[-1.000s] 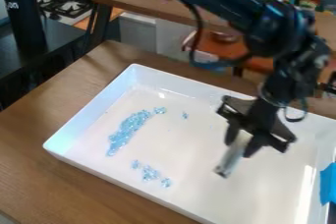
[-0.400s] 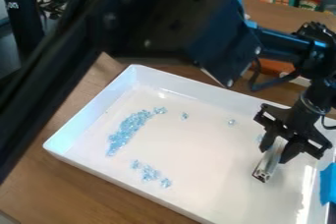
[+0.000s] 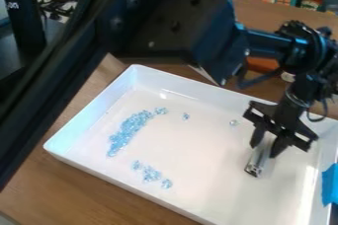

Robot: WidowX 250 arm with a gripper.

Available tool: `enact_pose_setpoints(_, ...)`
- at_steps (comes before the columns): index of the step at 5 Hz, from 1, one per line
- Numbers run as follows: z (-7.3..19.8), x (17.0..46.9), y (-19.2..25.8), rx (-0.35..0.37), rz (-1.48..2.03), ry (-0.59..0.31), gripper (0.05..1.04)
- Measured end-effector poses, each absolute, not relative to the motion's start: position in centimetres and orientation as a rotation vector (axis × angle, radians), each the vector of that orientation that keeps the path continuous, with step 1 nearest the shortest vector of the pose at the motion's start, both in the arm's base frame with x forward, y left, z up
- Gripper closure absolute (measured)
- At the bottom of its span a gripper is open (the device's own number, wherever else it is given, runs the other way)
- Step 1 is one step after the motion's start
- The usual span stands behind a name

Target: Sweep into pile

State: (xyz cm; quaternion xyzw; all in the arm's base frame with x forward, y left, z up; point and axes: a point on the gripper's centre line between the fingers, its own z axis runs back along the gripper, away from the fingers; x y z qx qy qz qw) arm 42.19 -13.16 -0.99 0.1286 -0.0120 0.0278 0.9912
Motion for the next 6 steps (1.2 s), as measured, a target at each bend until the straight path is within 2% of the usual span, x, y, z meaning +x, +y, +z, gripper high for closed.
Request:
enact_pose_setpoints(2,-1.4,41.4,-10.3,0.235,0.084,-0.013,0.709)
enact_pose_setpoints(4,-1.6,40.1,-5.8,0.17,0.142,0.036,0.709)
enact_pose_setpoints(6,-1.7,39.7,-3.2,0.153,0.179,0.041,0.709)
